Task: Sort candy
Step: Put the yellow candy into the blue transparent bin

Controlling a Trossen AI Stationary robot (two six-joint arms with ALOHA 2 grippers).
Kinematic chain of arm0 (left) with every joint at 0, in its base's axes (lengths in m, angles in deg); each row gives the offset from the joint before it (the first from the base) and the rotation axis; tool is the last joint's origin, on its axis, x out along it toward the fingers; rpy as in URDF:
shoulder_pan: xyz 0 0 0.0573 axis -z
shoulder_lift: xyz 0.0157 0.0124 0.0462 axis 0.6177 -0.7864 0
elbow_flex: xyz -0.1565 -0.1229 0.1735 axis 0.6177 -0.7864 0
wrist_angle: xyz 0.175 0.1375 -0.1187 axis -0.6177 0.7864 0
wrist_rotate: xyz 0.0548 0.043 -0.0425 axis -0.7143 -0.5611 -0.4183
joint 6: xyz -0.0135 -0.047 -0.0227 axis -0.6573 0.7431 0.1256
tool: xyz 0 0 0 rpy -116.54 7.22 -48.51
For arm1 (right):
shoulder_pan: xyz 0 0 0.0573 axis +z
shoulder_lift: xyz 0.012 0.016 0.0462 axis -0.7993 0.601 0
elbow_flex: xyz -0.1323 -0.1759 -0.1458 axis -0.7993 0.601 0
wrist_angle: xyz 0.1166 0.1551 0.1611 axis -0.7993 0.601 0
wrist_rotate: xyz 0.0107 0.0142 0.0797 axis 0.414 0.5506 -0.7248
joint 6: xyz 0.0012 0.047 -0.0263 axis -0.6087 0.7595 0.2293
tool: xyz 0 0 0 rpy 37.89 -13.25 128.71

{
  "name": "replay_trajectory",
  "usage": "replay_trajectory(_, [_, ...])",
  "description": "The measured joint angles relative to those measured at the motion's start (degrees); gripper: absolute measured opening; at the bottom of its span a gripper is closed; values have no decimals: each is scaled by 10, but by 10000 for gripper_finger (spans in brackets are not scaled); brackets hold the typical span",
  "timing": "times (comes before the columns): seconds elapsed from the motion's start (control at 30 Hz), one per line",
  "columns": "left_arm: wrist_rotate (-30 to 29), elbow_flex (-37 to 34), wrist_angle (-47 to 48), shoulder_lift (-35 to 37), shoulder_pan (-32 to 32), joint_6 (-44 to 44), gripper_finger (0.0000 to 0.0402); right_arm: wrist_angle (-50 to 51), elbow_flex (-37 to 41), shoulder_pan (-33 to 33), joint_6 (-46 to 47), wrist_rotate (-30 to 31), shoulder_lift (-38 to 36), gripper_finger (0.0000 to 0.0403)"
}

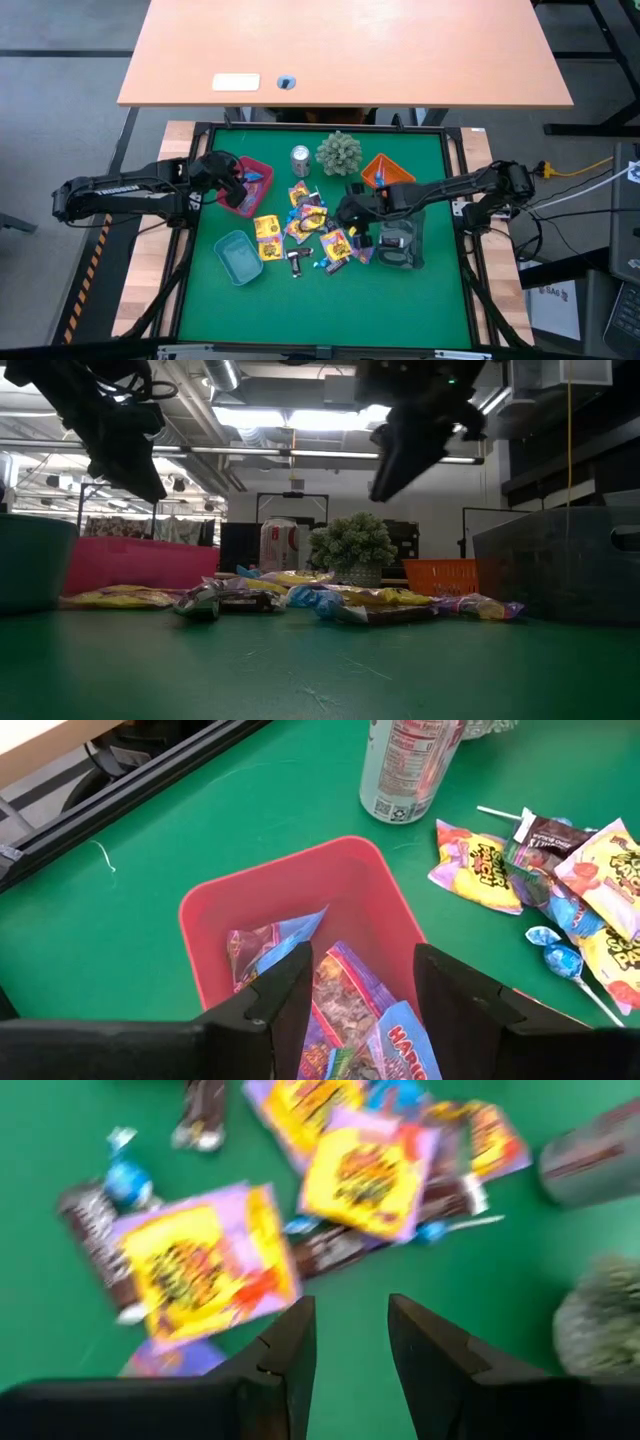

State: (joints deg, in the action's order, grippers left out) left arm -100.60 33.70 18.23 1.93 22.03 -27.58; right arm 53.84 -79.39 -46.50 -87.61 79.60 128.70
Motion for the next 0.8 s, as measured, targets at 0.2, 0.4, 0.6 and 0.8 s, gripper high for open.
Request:
replay_trajectory(0.2, [0,0,-4,0,0,0,156,-64,0,-38,1,-11,4,127])
replay_trajectory(0.4, [0,0,-6,0,0,0,157,-97,0,-75,44,-51,21,127])
replay_trajectory(0.6, [0,0,-8,0,0,0,153,-120,0,-105,111,-122,60,127])
replay_trajectory(0.8, [1,0,-13,-4,0,0,152,-155,0,-116,154,-147,97,127])
